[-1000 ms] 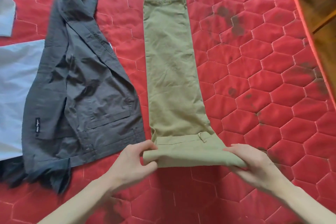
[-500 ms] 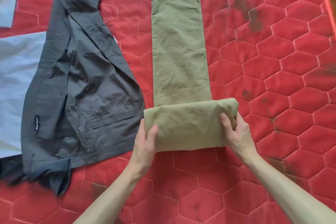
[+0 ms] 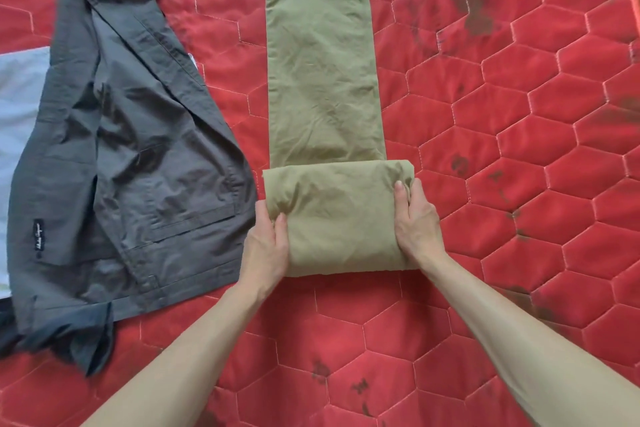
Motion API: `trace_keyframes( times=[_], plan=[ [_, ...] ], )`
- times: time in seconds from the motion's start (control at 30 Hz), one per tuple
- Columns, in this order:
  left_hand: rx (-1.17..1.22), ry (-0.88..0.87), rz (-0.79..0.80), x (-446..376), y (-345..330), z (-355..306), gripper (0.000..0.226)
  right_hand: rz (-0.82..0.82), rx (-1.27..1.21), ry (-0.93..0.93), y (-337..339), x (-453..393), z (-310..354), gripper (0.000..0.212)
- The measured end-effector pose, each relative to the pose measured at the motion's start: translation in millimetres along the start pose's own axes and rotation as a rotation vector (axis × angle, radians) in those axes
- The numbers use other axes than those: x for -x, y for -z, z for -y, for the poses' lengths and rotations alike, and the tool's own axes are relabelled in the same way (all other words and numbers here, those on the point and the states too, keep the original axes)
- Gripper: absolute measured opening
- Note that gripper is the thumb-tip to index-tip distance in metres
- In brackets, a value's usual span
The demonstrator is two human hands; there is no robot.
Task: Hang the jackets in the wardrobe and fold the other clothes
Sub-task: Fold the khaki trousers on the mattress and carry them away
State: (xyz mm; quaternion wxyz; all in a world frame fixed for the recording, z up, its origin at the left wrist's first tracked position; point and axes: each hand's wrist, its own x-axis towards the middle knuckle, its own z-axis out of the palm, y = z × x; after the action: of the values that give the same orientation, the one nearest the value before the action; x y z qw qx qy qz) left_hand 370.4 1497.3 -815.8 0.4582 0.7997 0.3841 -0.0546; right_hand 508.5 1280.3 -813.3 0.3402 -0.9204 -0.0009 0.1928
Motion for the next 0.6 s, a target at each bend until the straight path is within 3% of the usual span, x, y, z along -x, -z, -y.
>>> trace_keyframes(
  times=[0.13,0.23,0.3,0.37,0.43,0.6],
  plan=[
    [-0.147,0.063,-0.164,8,-16,-10,0.014,-0.123,0.212,0.073,-2,3,2,0.028],
    [-0.287,0.019,-0.293,20,-24,-17,0.044,-0.291,0.447,0.320,-4,10,-1,0.057],
    [-0.444,-0.095,-0.361,24,-26,-14,0.063,-0.288,0.554,0.535,-7,13,-5,0.062],
    [-0.616,-0.325,-0.280,25,-27,-7,0.069,-0.174,0.560,0.693,-14,17,-10,0.065],
    [-0.706,-0.536,-0.141,24,-29,1,0.072,-0.074,0.548,0.722,-24,21,-15,0.068],
    [-0.864,-0.610,0.066,4,-20,12,0.093,-0.033,0.528,0.482,-29,24,-17,0.071]
  ],
)
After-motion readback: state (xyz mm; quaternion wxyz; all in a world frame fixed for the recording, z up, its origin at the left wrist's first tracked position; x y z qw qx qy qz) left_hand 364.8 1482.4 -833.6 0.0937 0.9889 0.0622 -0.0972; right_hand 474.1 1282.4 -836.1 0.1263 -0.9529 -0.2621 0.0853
